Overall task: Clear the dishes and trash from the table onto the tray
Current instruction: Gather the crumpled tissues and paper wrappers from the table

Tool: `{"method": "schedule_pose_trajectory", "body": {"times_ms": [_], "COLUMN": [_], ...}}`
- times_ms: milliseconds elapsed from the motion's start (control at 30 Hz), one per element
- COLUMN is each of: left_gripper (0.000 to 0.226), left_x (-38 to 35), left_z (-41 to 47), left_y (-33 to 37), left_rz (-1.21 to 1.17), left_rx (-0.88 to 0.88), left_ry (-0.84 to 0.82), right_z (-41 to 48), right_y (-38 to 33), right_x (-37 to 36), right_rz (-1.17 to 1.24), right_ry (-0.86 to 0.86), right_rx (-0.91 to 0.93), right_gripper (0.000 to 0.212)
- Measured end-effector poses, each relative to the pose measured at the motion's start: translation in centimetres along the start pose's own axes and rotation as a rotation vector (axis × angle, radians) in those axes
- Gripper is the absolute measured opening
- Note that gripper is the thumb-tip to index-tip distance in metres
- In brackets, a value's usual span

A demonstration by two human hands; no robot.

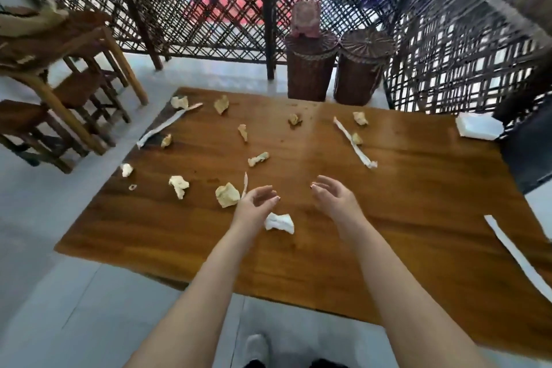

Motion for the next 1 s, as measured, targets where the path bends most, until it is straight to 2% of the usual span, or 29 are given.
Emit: {"method": "schedule_pose_trajectory", "body": {"times_ms": [133,200,267,367,433,633,833,1000], "left_gripper": [0.020,0.028,0.039,0.047,0.049,0.052,0.047,0.040], "left_x": [1.6,1.8,1.5,0.9,0.4,-0.1,-0.6,-0.4], "left_z": [2.2,3.2,4.3,6.3,6.7,7.5,7.7,7.9], "left_y": [-2.2,-3.5,-4.9,-7.0,-7.9,-10.8,-11.6,-11.9], "left_rz": [0.062,0.147,0.314,0.687,0.790,1.000,1.205,1.153], "left_rx": [0.048,0.036,-0.011,-0.123,-0.182,-0.293,-0.349,-0.322], "left_ry": [-0.106,-0.196,-0.273,-0.352,-0.414,-0.593,-0.650,-0.633], "right_z": [0.3,0.7,1.1,2.0,2.5,4.3,5.5,5.8], "right_y": [1.5,2.2,2.9,4.1,4.8,5.8,5.8,6.0], "right_x": [-1.7,-2.2,-2.7,-3.2,-3.4,-4.6,-5.1,-4.4], "right_rz": [0.047,0.083,0.117,0.141,0.168,0.228,0.202,0.225], "right_ry": [0.104,0.155,0.188,0.231,0.246,0.261,0.241,0.271], "right_rx": [-0.051,-0.072,-0.090,-0.137,-0.165,-0.221,-0.239,-0.270], "right_gripper": [0.028,0.021,0.022,0.022,0.016,0.015,0.014,0.017]}}
Point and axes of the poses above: each hand's wrist, its own z-axis towards the middle knuckle, its own x-axis out of the back of the hand, y = z × x, the point moved 3 cm from there along z, towards the middle knuckle, and after that the axes turned 13 degrees about -x, right-handed, at the moved point
